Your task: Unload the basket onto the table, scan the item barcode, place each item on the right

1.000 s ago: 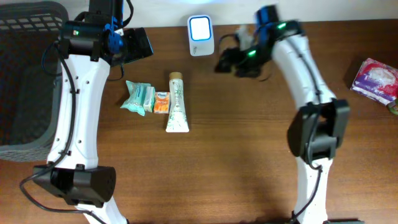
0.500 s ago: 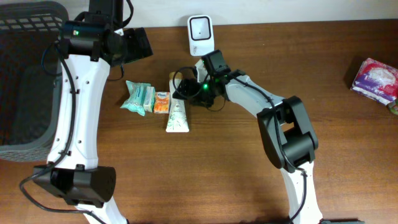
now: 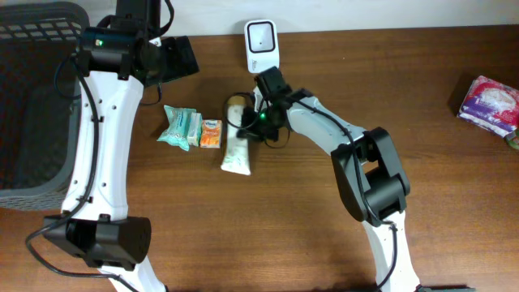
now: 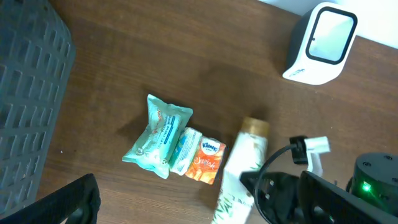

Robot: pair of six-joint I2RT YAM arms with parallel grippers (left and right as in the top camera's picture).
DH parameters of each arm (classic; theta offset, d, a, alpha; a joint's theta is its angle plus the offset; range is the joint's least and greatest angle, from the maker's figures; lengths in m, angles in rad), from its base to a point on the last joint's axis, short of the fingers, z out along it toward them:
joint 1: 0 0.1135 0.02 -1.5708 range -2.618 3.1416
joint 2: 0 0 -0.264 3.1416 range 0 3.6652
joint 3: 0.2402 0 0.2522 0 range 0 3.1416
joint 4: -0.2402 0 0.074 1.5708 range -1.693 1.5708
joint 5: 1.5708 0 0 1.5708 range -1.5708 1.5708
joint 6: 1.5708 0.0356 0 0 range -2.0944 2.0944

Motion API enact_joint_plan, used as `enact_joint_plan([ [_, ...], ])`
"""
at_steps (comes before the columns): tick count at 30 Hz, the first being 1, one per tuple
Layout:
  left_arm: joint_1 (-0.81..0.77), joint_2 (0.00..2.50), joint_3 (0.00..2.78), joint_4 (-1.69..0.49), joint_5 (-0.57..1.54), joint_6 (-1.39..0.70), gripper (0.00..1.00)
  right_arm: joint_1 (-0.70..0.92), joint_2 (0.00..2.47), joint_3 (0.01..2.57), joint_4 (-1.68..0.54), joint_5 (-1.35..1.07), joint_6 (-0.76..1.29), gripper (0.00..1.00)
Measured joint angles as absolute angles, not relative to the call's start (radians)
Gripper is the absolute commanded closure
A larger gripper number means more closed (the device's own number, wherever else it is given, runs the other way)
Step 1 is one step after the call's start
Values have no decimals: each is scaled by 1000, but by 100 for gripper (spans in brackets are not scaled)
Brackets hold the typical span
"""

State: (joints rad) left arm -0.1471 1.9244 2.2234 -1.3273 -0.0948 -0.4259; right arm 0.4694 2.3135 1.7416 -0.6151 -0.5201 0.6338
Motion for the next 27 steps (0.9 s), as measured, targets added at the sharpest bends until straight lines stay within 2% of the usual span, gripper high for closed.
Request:
enact_joint_plan([
  [1,-147,1924,2223,-1327,-95,-426,1,471,2299,1778,-739,-437,612,96],
  [2,-147,1924,2223,-1327,-94,-426,1,472,2298,1796,-778,-412,603,96],
  [7,-147,1924,2223,-1327,-95,-426,1,473,2294,1929,-1136,21,589,96],
  [12,-147,1924,2223,-1327,-95,-426,1,472,2297,1922,-1282,446,595,96],
  [16,-147,1924,2223,-1327,-95,-426,1,472,2311,1842,-1302,575,601,95],
  [19,-147,1924,2223,-1327,-95,-426,1,485,2314,1798,-1249,611,603,81],
  [20,-147,1924,2223,-1327,-95,-426,1,490,2314,1789,-1232,615,603,72],
  [24,-147,1924,2223,-1327,-95,-426,1,501,2314,1785,-1203,533,601,49],
  [26,-147,1924,2223,-1328,-95,-426,1,506,2314,1826,-1219,453,606,33],
  [27,-147,1924,2223,-1326,-95,-426,1,508,2315,1858,-1244,426,605,21],
])
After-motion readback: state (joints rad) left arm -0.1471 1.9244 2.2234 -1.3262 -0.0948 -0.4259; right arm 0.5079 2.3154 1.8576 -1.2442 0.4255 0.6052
